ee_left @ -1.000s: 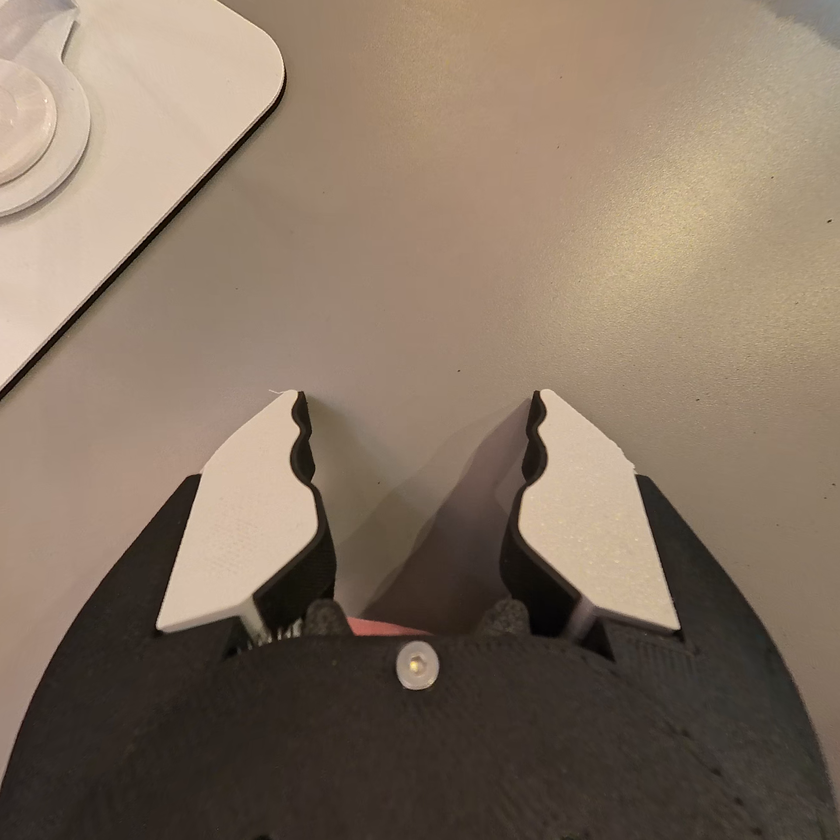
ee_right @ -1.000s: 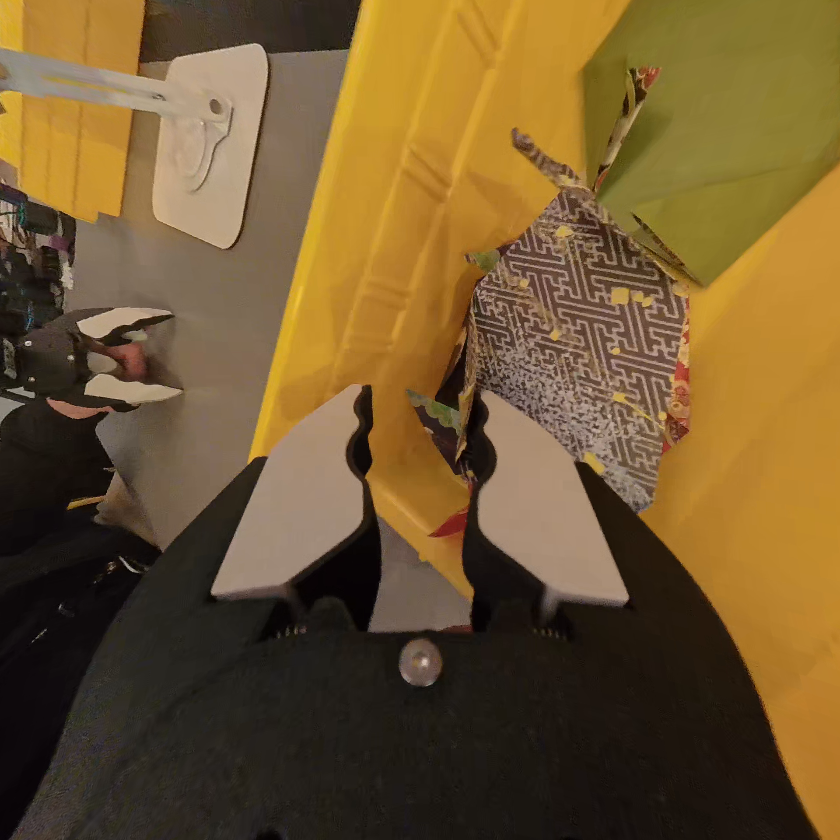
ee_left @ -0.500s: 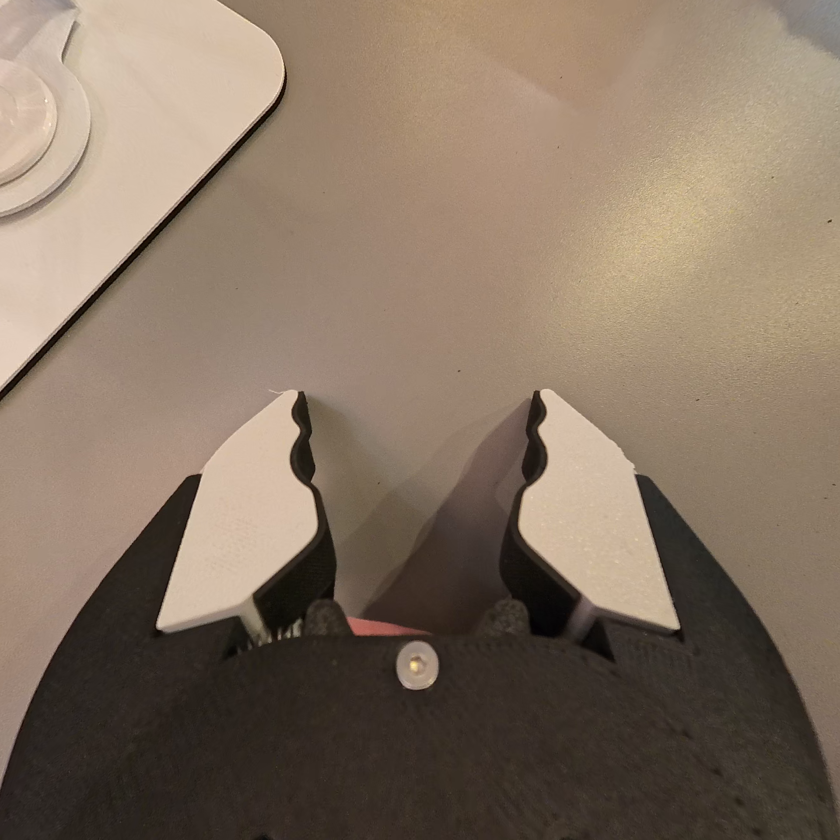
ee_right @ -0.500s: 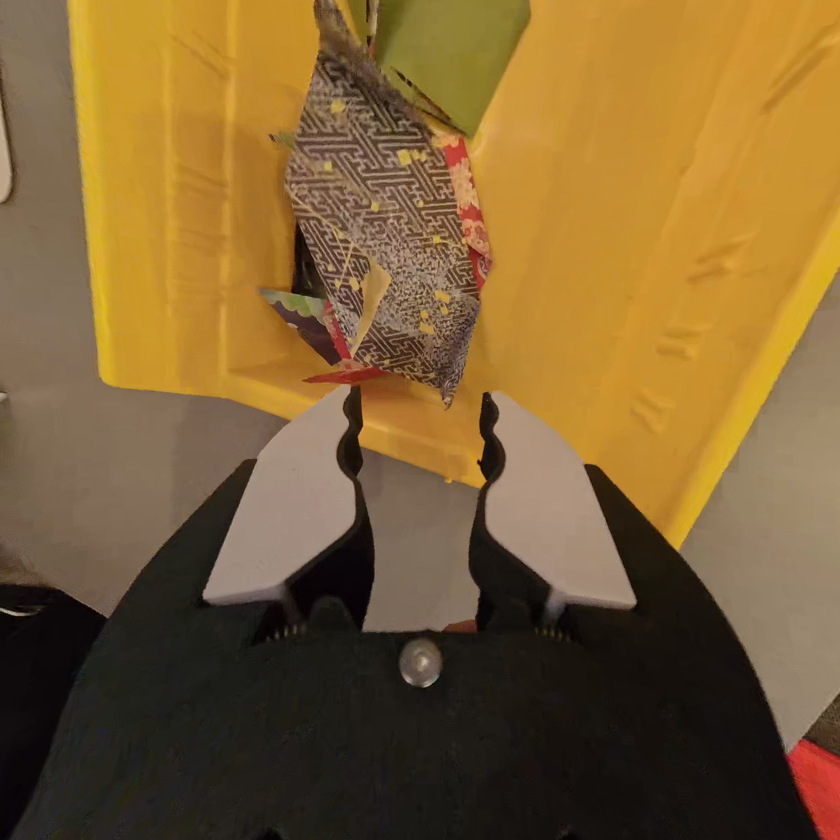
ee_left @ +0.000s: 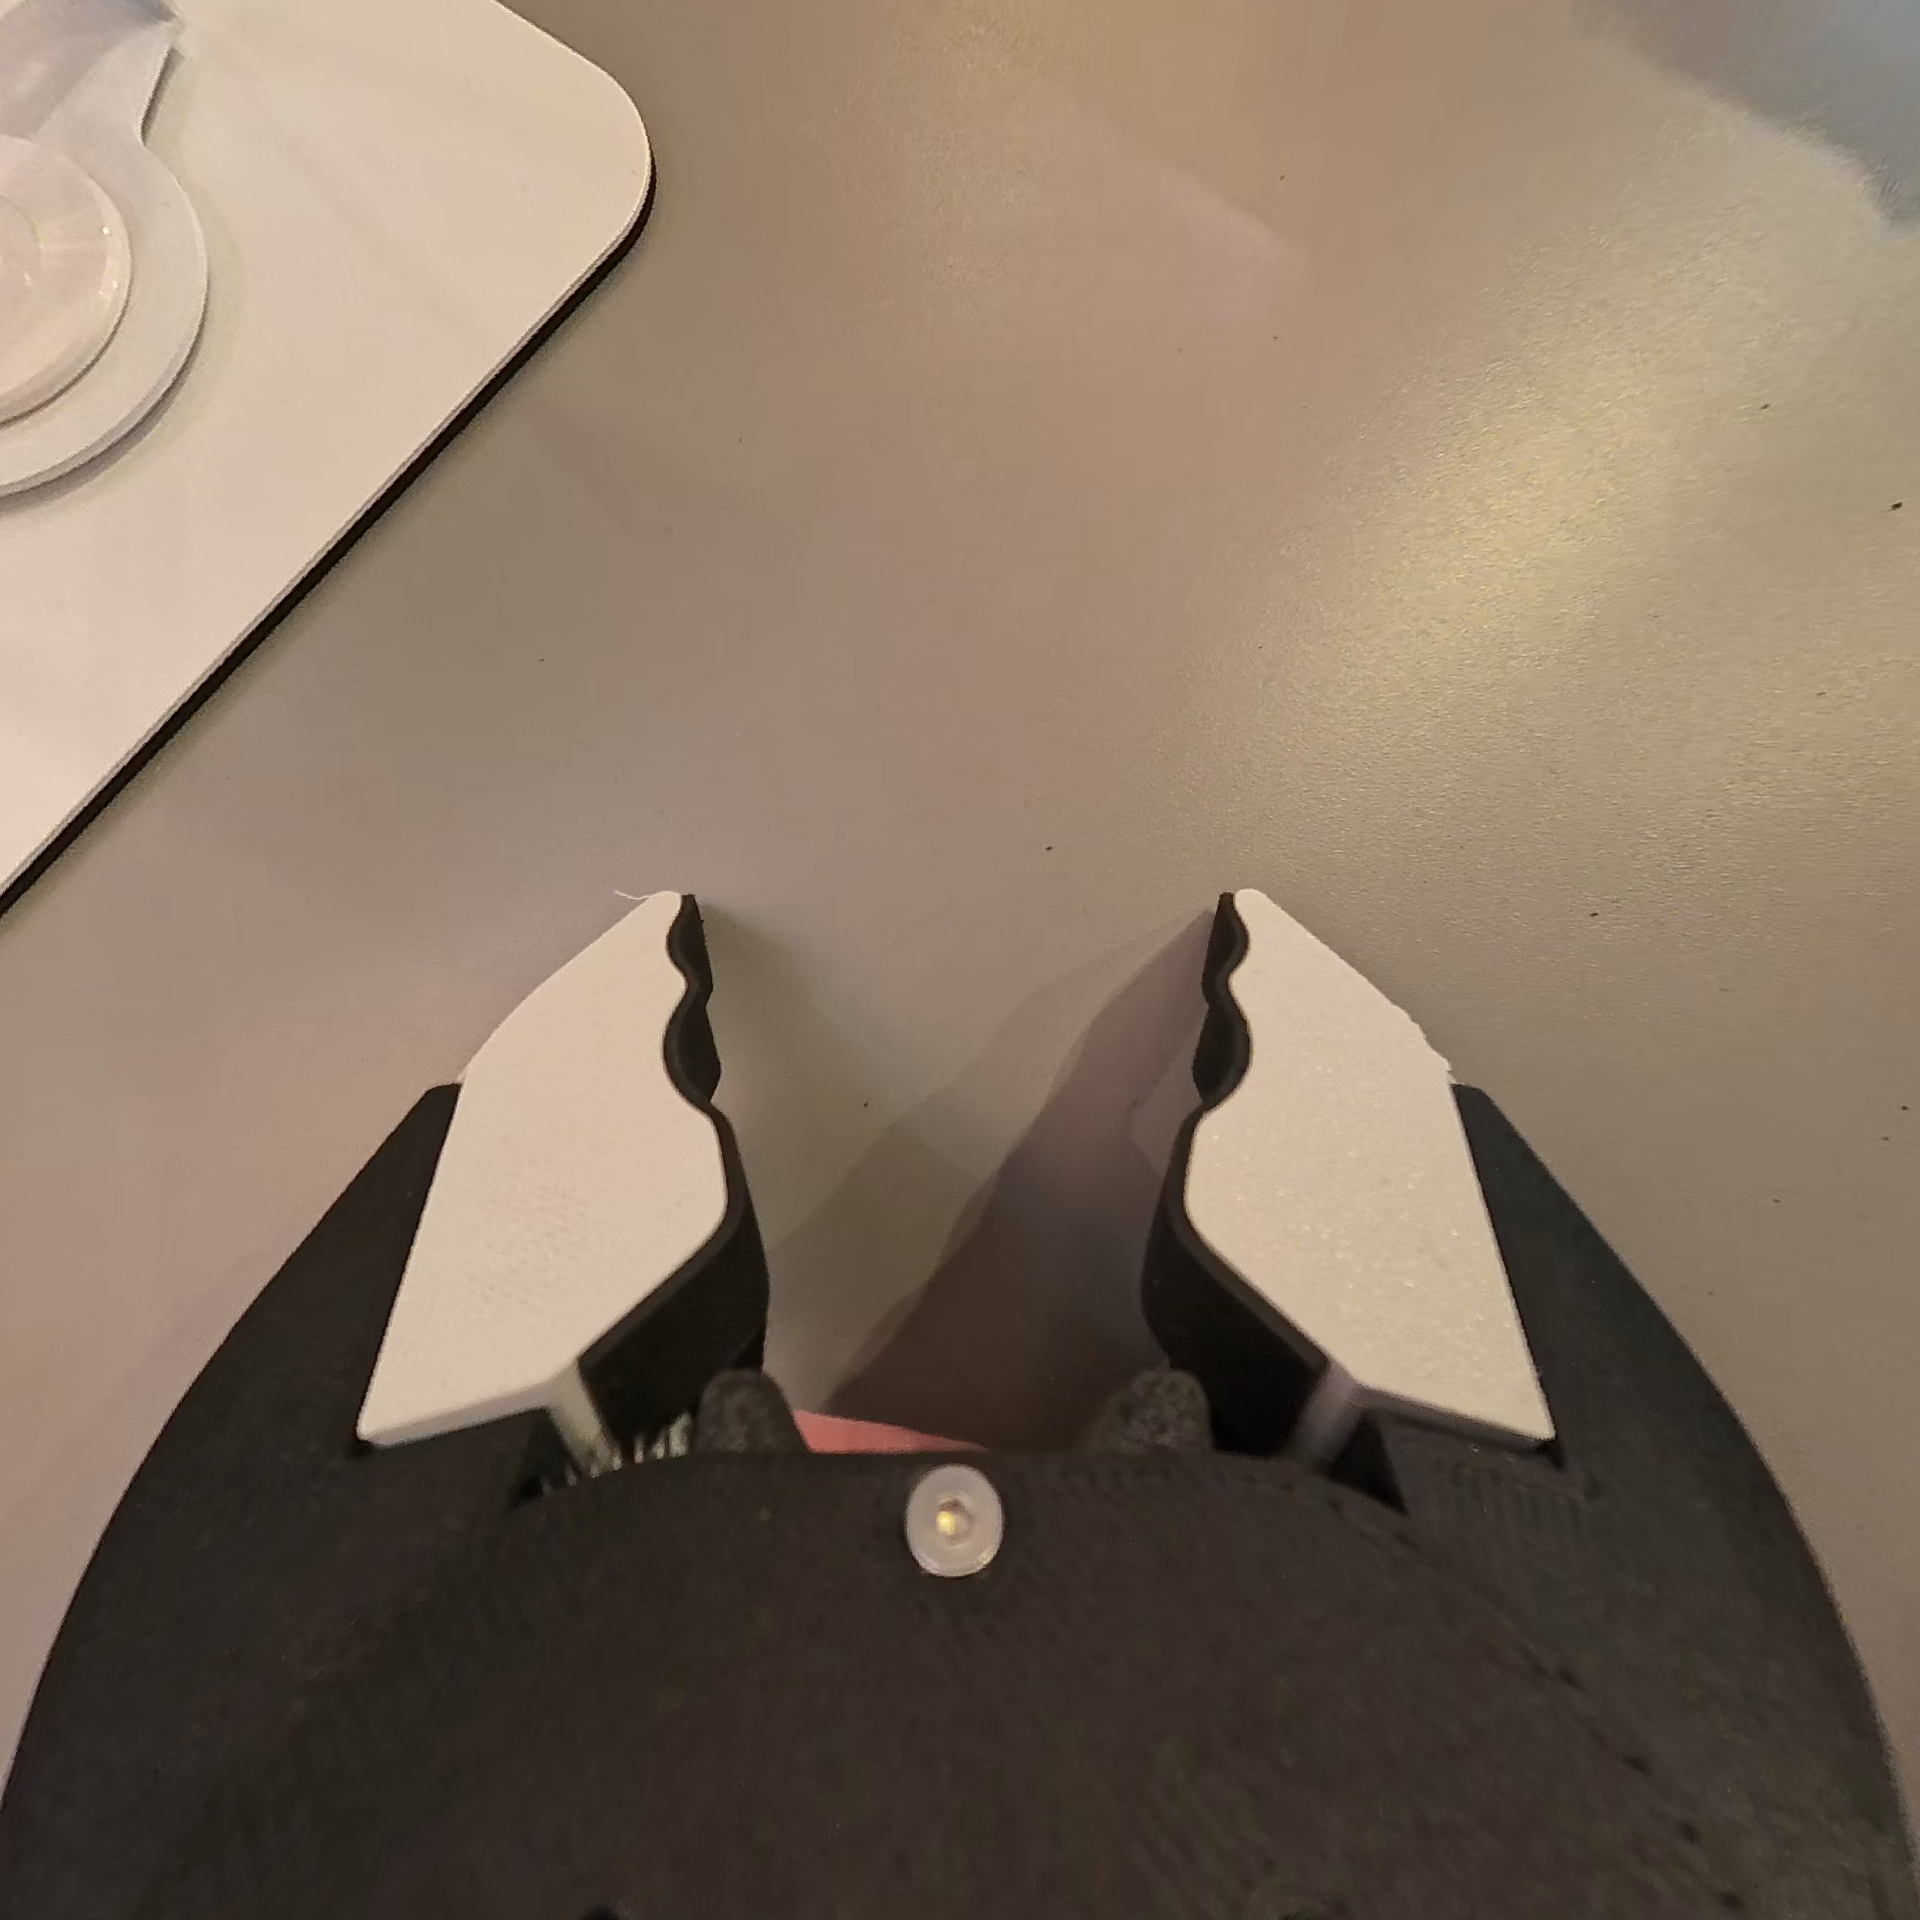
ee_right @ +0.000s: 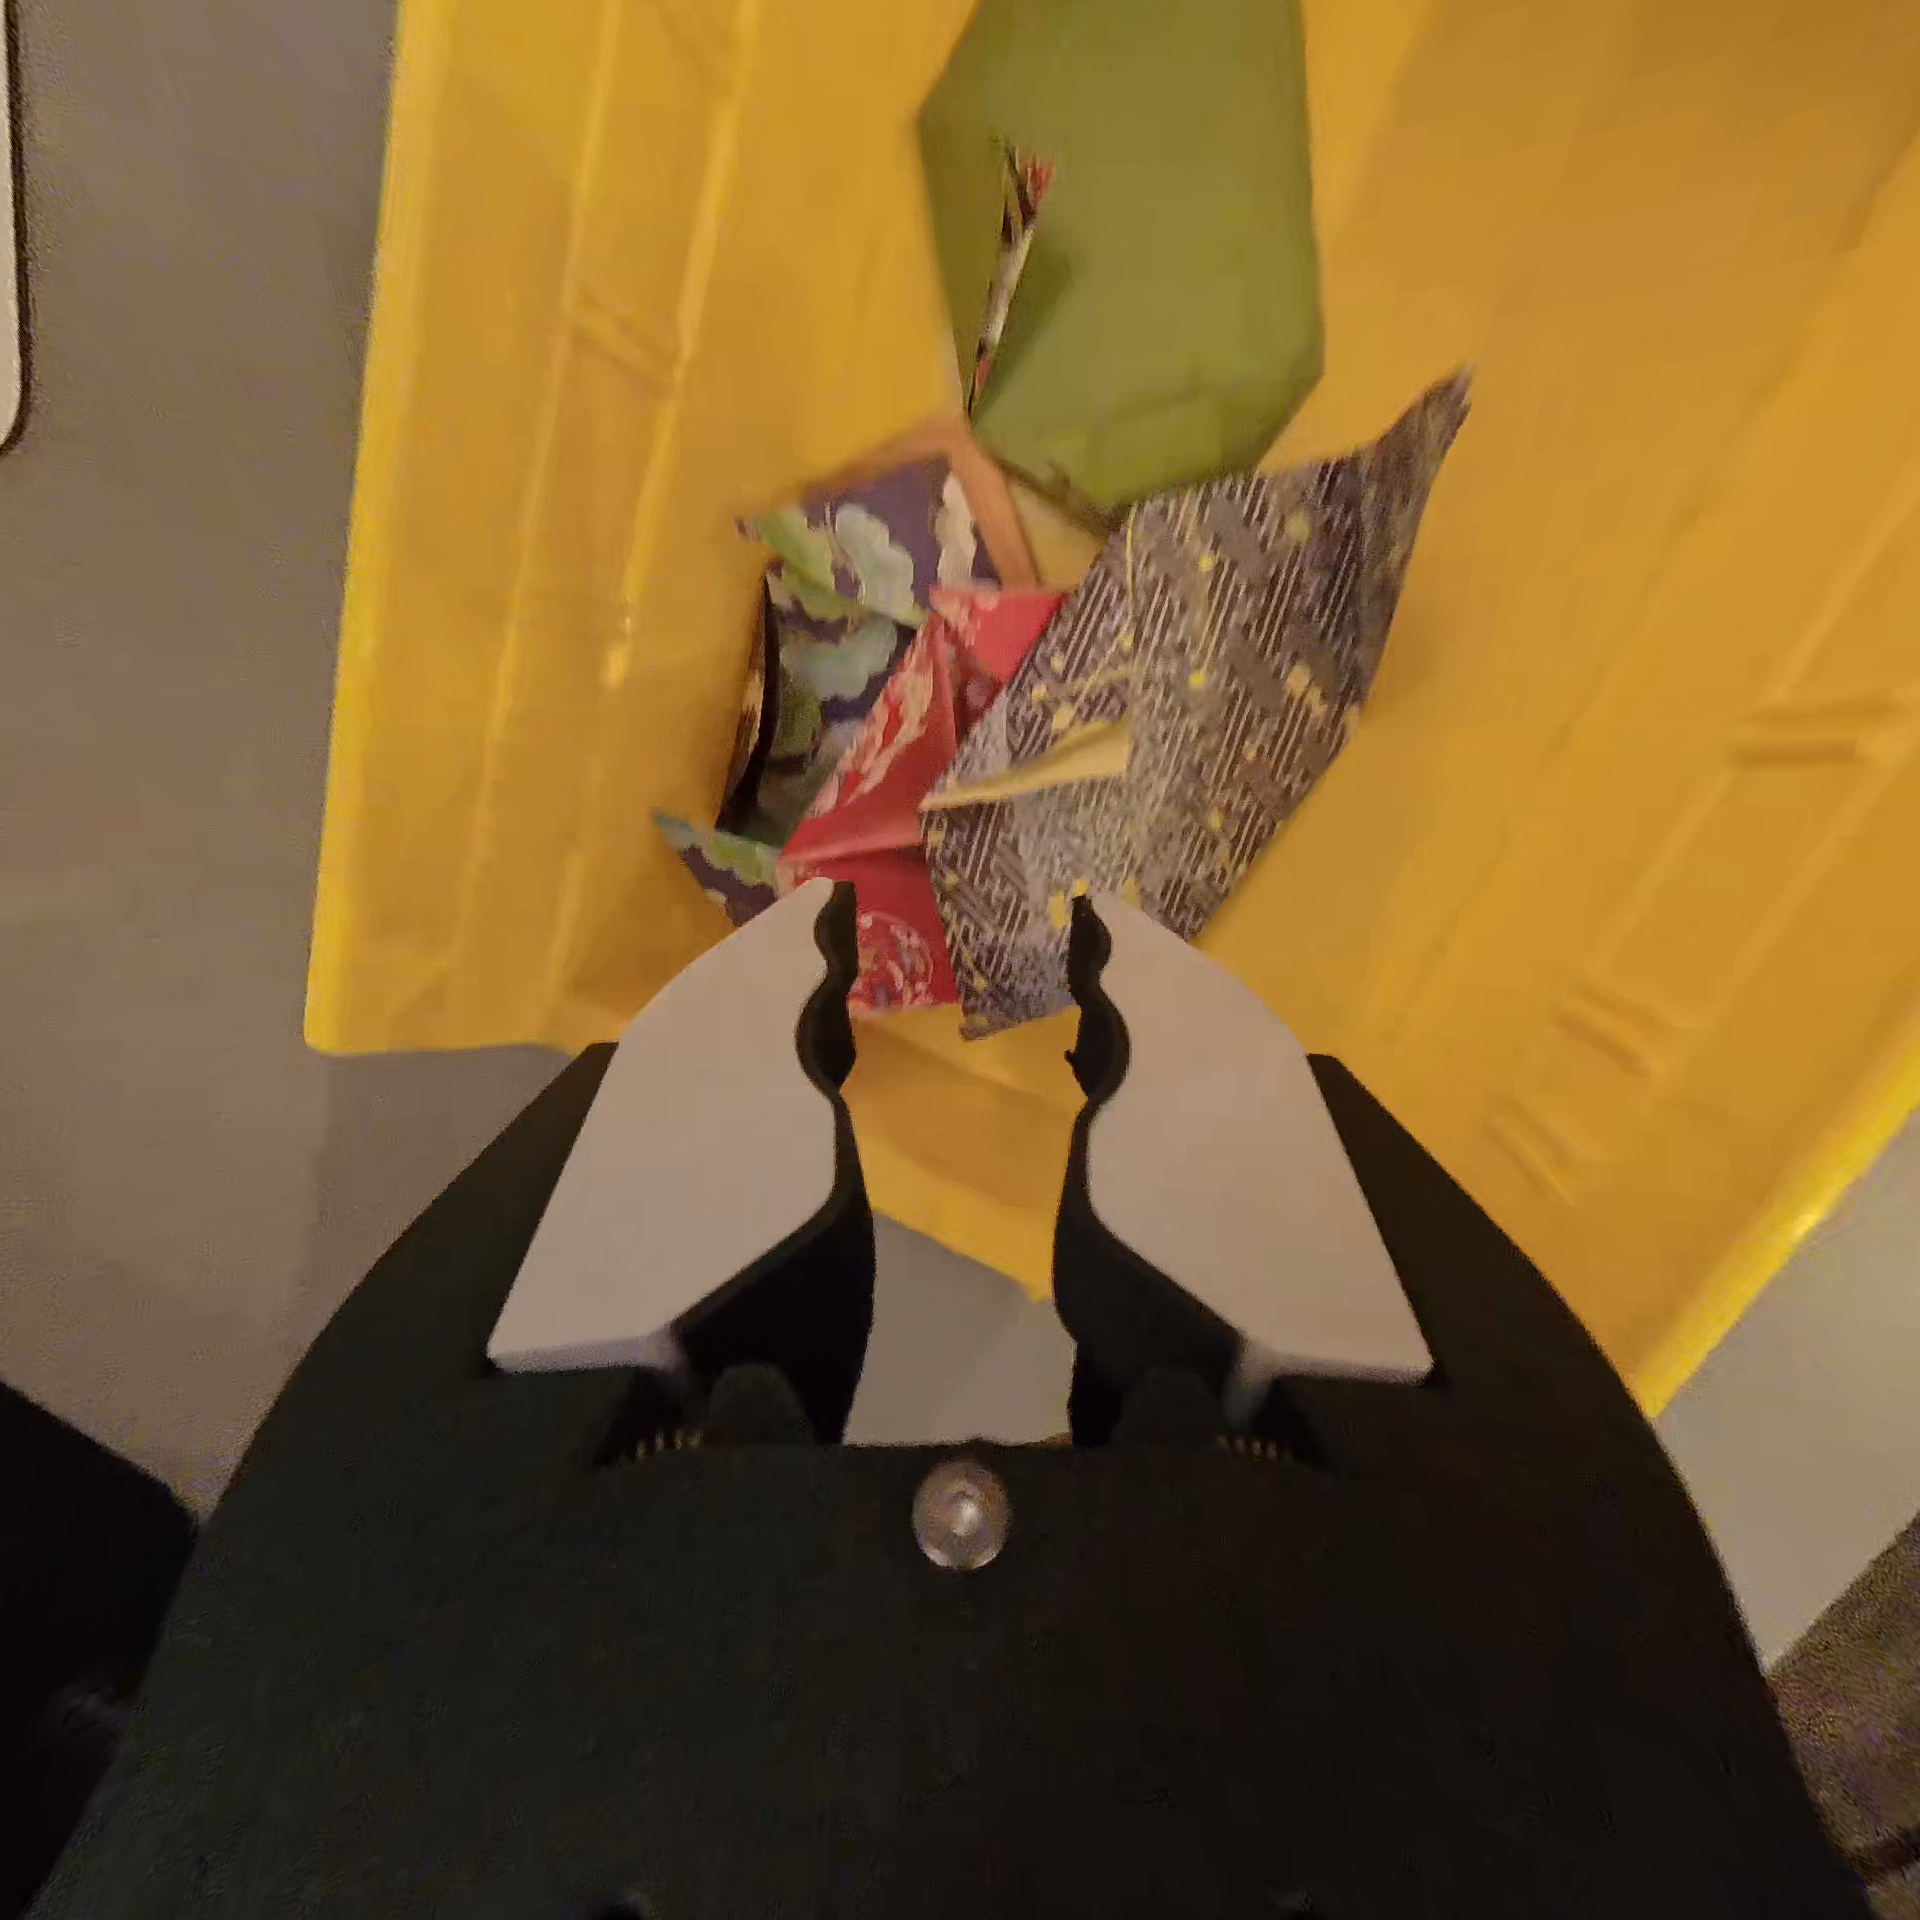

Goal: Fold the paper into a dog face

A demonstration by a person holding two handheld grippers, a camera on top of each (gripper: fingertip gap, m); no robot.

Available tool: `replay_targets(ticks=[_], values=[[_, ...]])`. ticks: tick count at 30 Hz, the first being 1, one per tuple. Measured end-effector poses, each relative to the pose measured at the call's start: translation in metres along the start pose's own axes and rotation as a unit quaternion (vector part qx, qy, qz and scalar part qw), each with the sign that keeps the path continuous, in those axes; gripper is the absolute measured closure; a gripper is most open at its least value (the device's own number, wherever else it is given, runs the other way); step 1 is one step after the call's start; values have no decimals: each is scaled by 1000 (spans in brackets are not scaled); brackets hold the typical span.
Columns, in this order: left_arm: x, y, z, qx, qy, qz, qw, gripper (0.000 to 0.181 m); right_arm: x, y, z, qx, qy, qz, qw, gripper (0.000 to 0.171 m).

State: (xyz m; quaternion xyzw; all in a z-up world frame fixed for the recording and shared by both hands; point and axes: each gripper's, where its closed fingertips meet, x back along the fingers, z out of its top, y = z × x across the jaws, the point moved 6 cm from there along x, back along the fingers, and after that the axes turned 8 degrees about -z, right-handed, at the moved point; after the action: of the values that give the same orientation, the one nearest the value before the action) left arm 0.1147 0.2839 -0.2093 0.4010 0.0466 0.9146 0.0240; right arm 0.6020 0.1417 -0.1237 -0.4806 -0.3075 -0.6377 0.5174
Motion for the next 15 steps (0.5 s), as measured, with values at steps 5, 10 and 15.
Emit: replay_targets(ticks=[5, 10, 15], values=[[0, 0, 0, 0, 0, 0, 1000, 91, -22, 3, 49, 36, 7, -6, 999, 124], [0, 0, 0, 0, 0, 0, 1000, 91, -70, 10, 61, 42, -69, -38, 996, 128], [0, 0, 0, 1, 0, -1, 1000, 91, -82, 10, 65, 52, -65, -80, 993, 159]])
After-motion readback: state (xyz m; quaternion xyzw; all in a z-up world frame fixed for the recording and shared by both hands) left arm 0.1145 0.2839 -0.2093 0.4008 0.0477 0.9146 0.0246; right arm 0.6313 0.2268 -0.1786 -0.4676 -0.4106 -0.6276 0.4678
